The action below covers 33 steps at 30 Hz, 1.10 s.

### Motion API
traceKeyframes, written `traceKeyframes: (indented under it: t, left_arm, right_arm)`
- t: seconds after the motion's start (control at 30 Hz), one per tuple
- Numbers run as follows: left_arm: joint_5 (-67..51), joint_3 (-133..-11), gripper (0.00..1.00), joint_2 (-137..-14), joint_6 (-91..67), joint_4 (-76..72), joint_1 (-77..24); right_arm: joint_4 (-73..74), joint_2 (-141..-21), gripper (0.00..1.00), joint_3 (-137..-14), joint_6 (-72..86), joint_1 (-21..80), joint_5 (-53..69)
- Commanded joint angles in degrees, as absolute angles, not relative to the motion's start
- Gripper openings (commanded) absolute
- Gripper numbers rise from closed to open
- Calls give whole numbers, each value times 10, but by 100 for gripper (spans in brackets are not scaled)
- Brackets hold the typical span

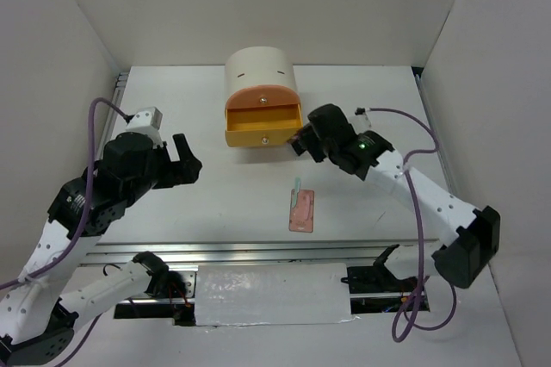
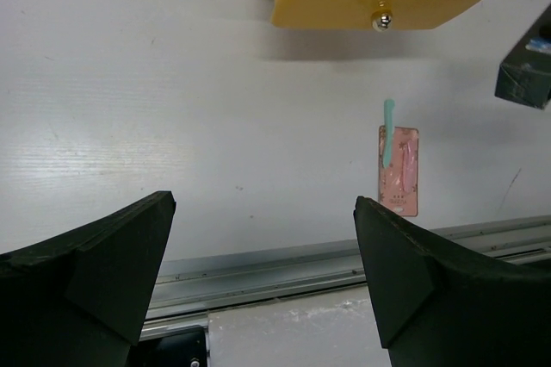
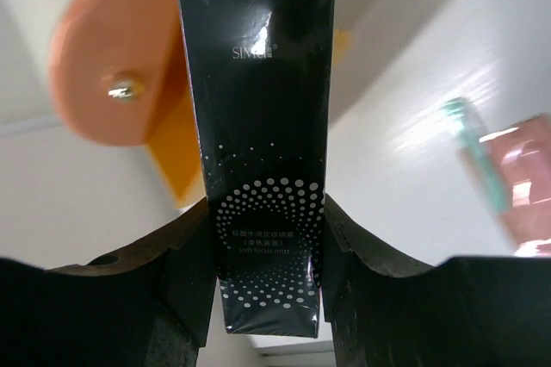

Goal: Organize the makeup

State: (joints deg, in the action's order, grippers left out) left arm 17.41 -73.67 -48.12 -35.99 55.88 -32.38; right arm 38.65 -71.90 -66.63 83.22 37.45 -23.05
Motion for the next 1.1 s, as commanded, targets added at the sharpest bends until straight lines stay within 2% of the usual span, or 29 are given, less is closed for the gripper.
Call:
traceKeyframes:
  t: [0.0,0.1,0.23,0.3,0.63,0.77,0.97,1.07]
  left_arm:
    - [167,-738,99,-459,-351,545,-322]
    - [173,-734,99,-447,-351,550,-322]
    - [177,-732,99,-436,-352,559,-322]
    - [172,-732,100,-433,-354,561,-322]
    - [172,-749,99,-424,-340,575,-322]
    - [179,-749,99,-418,-329,582,-322]
    - [169,-741,99,-413,-316,584,-322]
    - [149,-738,99,-412,-304,577,-323]
  right_arm:
    - [388,-781,0,-799,953,434,-320]
    - [474,-872,0,-920,1043,462,-357]
    - [619,-1011,0,-1067,1176,466,-344]
    - [638,-1039,0,-1120,1208,468,-343]
    - [606,-1093,0,-1149,1243,484,-361]
    - [587,-1100,9,-1137,1235,483,-374]
    - [575,-1115,13,-1138,1225,479,-382]
    - [548,-1115,23,-1131,1212,476,-385]
